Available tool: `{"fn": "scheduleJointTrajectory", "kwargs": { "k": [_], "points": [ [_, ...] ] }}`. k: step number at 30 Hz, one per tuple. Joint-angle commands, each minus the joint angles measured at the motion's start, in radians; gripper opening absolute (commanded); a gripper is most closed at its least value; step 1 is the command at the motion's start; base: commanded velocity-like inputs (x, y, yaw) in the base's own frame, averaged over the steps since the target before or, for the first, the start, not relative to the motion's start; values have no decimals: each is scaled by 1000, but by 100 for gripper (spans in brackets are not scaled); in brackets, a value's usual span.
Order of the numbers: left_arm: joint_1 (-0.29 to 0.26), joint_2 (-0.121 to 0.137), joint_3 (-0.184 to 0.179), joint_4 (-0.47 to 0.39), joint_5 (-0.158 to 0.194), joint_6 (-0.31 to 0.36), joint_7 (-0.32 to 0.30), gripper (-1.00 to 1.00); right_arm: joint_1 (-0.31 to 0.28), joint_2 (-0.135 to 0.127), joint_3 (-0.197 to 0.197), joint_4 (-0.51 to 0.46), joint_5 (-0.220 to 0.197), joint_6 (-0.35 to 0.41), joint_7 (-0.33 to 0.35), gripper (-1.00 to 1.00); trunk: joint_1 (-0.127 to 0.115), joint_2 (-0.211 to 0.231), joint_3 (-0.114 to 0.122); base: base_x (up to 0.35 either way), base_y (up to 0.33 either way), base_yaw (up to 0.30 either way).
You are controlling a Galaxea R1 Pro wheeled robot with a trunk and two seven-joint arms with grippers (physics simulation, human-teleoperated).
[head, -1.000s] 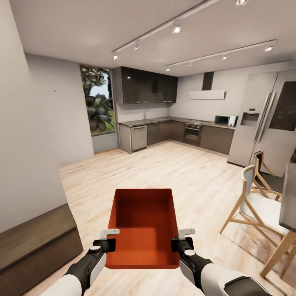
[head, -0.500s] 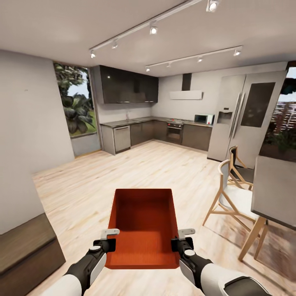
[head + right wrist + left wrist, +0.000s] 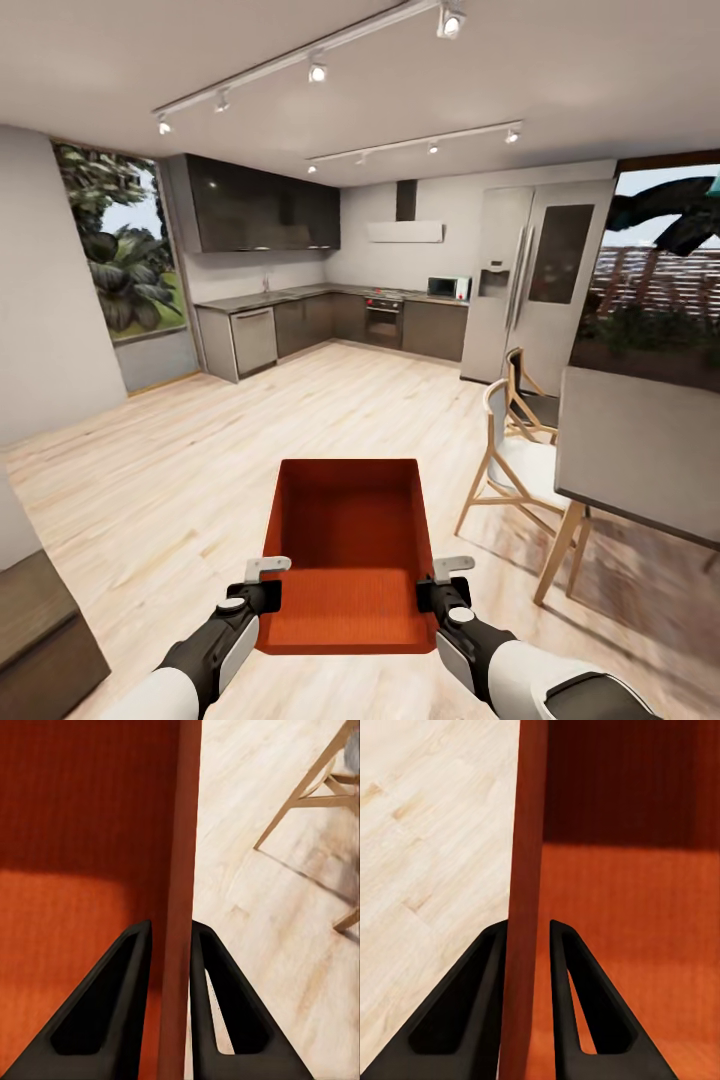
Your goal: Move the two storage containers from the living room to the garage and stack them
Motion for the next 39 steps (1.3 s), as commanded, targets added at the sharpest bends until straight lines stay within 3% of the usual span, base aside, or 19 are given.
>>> {"fn": "scheduleJointTrajectory", "kwargs": {
  "k": [1, 39],
  "points": [
    [-1, 2, 7, -13, 14, -42, 13, -100, -1, -3, -86, 4, -30, -7, -4, -100, 0, -2, -2, 0, 0, -286],
    [-1, 2, 7, -13, 14, -40, 12, -100, -1, -4, -86, 4, -30, -7, -4, -100, 0, -2, -2, 0, 0, -286]
  ]
}}
